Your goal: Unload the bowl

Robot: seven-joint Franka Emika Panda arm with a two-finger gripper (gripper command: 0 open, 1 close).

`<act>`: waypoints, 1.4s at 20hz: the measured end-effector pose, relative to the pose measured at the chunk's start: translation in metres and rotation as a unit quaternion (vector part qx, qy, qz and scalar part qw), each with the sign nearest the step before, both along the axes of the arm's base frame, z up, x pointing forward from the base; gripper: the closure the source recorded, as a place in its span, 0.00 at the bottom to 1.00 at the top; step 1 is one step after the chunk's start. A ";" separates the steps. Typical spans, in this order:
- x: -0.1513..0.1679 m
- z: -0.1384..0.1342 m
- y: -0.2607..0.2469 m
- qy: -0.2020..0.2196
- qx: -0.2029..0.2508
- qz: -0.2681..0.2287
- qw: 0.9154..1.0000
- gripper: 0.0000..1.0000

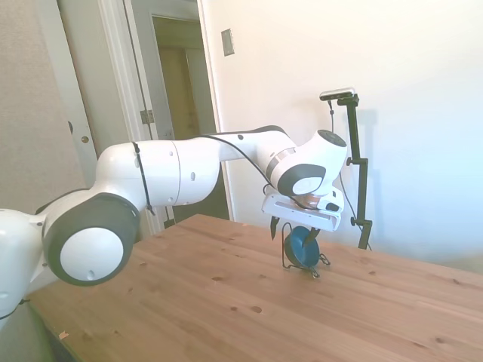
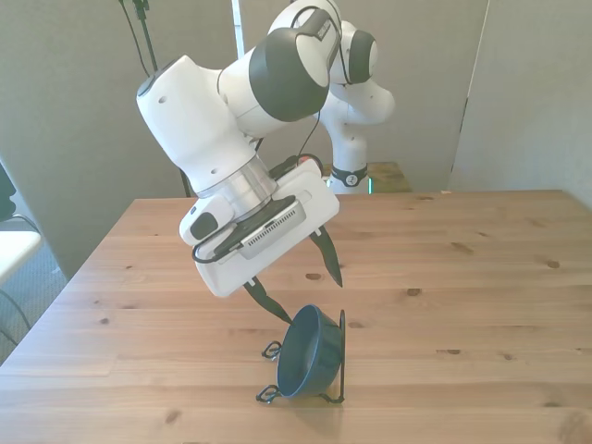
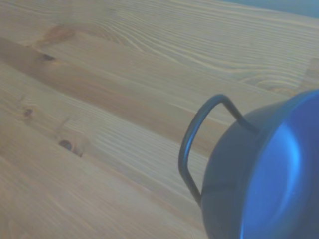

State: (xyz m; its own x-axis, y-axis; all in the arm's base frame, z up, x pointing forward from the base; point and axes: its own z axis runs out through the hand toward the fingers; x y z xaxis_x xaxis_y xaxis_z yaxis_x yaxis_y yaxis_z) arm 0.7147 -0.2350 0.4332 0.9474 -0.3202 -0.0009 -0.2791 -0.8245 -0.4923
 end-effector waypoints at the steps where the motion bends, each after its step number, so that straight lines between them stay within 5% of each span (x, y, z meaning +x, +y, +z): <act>1: 0.000 -0.001 -0.001 0.005 0.005 0.007 1.000 0.00; 8: 0.008 -0.005 -0.007 0.007 0.012 0.040 0.999 0.00; 9: 0.009 -0.007 -0.007 0.005 0.011 0.044 0.999 1.00; 28: 0.013 -0.021 -0.007 0.017 0.016 0.072 0.997 1.00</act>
